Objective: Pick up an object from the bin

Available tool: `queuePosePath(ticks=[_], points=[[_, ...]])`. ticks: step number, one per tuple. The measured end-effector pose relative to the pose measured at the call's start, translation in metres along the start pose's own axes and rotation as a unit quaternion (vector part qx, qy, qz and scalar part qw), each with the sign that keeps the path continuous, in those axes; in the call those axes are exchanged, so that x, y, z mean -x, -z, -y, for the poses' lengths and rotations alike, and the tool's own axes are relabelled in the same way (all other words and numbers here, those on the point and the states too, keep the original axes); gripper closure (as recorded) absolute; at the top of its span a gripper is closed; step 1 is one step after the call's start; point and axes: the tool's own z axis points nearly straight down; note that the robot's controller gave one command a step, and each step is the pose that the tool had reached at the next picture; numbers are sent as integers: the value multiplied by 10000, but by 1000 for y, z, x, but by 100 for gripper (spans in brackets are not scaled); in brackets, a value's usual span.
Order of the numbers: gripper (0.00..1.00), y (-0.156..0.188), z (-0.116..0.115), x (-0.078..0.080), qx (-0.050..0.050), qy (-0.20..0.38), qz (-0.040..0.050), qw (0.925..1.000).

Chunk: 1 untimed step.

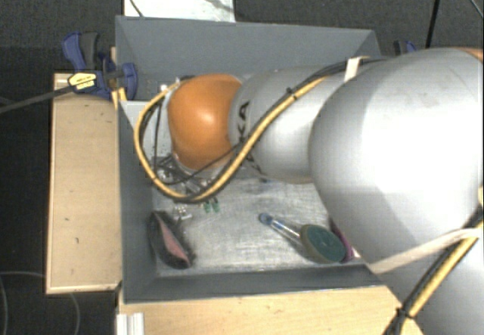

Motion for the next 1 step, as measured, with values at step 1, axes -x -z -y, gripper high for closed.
queuePosePath(ticks=[1], points=[[0,12,-11,-75,26,1917,-6,9815]])
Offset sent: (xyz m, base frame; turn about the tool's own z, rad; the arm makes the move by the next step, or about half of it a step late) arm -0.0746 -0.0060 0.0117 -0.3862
